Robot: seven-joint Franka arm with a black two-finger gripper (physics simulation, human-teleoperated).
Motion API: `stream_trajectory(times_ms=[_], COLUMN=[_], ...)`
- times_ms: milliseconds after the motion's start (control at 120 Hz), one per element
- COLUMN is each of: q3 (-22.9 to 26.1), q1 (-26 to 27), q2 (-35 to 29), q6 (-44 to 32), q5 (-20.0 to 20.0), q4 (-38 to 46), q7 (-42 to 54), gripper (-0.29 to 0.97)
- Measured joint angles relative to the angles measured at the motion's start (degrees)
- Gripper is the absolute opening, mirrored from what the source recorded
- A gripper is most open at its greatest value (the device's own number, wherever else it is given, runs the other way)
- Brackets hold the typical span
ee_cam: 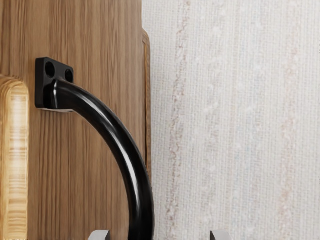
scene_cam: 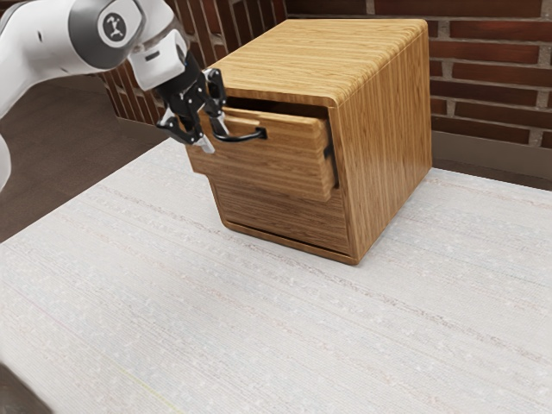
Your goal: Pull the drawer handle with one arm to open the drawer
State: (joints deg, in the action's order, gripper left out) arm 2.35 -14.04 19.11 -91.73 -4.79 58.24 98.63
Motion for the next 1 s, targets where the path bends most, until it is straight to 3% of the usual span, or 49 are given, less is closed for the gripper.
stream_trajectory(times_ms=[333, 808, 1000], q3=[-0.2, -0.35, -0.38], q1=[0.08, 0.04, 0.05], q2=[-0.08, -1.24, -1.91], q6=[1.63, 2.31, 2.31], q5=[-0.1, -0.1, -0.12], q4=[-0.41, 0.11, 1.19], q7=[-1.19, -2.28, -2.71], gripper=[0.18, 0.06, 0.07])
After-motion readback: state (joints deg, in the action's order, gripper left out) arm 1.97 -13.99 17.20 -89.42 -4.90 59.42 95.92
